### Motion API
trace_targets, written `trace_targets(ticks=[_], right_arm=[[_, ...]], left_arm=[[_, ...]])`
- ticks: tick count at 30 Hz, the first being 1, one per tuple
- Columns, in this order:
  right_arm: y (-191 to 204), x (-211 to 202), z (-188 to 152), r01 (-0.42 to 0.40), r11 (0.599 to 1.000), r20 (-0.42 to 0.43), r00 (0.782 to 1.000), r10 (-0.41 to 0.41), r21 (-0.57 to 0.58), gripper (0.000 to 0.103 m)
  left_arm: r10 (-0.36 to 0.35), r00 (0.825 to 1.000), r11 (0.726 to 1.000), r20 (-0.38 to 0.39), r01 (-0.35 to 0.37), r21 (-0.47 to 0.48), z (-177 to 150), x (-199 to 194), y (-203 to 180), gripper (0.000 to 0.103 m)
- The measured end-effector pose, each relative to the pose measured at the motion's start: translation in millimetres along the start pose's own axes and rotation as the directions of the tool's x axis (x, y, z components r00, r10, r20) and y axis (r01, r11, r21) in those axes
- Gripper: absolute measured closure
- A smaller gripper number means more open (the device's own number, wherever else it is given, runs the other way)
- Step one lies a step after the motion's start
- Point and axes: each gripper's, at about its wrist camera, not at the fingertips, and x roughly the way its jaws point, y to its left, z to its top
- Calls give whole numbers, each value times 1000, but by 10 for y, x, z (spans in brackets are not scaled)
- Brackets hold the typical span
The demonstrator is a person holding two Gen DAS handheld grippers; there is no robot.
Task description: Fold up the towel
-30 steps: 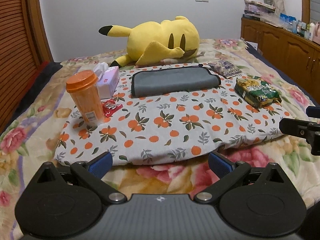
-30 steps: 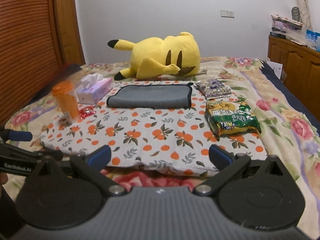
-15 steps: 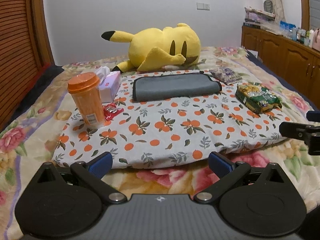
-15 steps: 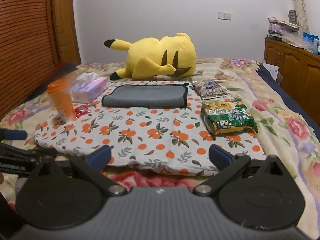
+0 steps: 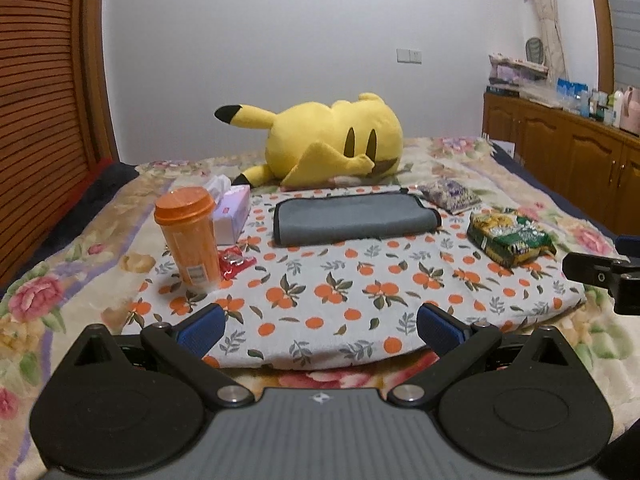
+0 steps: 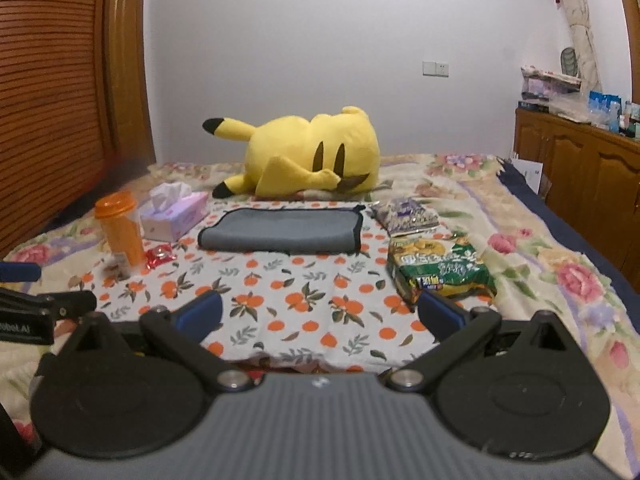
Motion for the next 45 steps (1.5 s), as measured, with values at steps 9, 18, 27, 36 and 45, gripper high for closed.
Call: trace_targets(ticks=[9, 18, 27, 36, 45], right_arm=[[-33, -10, 5, 4, 1000, 24, 1000, -5, 16, 0], [-68, -61, 3, 9, 999, 59, 998, -11, 31, 0], [-109, -106, 12, 11, 999, 94, 995, -15, 44, 0], [-129, -128, 18, 13, 999, 115, 993, -19, 53, 0], [-132, -129, 18, 13, 999, 114, 993, -19, 53, 0]], left_arm=[[12, 999, 1000, 45, -12, 6, 17, -65, -6, 0], [17, 995, 1000, 97, -19, 17, 29, -135, -23, 0], [21, 992, 1000, 124, -21, -1, 48, -171, 13, 0], [23, 991, 1000, 135, -24, 8, 39, -191, 4, 0], [23, 991, 1000, 135, -24, 10, 36, -193, 0, 0]])
